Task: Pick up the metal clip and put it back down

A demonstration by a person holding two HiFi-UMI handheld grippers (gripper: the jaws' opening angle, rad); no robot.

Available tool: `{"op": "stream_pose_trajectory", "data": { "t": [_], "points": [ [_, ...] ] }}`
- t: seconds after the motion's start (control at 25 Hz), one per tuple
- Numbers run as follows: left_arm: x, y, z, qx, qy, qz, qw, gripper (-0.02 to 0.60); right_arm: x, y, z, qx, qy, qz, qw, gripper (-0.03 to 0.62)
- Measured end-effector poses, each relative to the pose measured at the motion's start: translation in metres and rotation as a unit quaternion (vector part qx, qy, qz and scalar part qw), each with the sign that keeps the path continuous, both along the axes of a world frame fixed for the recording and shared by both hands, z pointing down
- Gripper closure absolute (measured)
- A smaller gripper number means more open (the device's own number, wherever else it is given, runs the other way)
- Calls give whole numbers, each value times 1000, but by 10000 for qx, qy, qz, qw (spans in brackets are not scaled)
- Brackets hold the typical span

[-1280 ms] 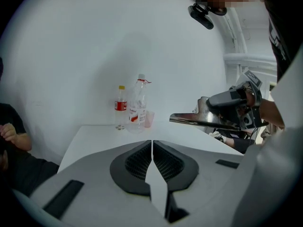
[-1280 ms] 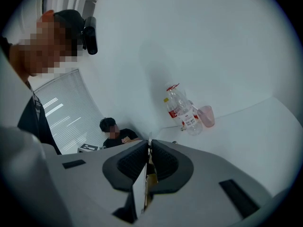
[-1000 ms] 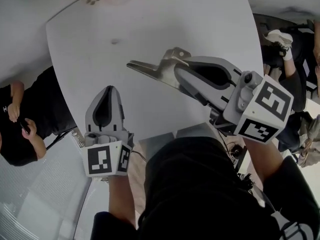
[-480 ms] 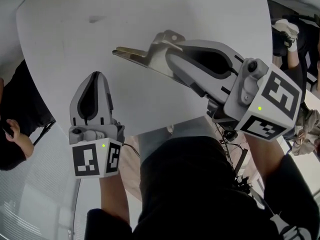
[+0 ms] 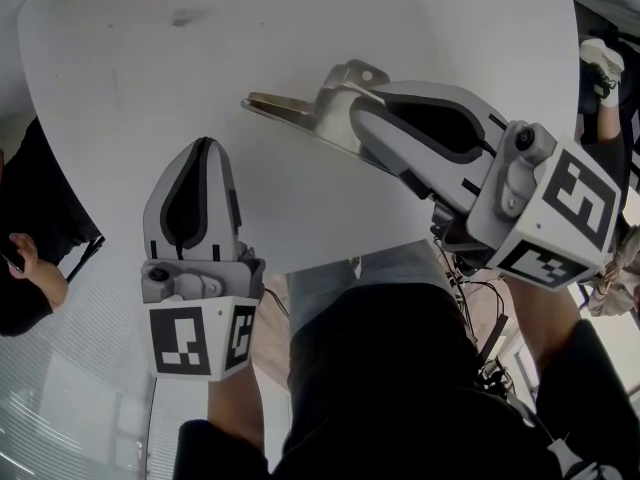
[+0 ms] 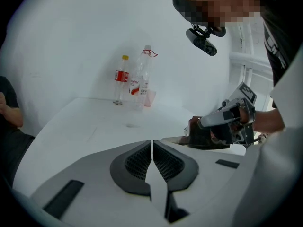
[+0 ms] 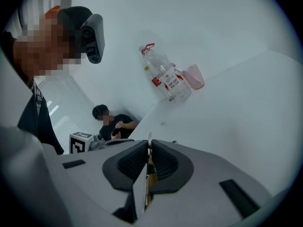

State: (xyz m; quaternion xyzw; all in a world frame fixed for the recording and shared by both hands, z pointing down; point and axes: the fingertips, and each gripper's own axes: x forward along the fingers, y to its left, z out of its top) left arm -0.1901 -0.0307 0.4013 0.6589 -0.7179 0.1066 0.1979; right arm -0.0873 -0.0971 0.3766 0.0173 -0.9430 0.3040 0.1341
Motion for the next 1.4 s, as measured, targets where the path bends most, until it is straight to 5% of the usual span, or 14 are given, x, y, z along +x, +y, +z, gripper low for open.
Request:
{"op": "stream_pose_trajectory", "data": {
  "t": [0.2,1.24,1.4],
  "points": [
    [2,-2,-4,-54,273,68,9996,558,-3,-1,-3,-82,263,-14,9996,554],
    [13,-11,-20,343,341,208,9986,558,1,5,7,339,748,-494,9954,554],
    [17,-11,-19,374,353,261,9983,558,3,6,9,11,882,-517,9948,554]
  ]
}}
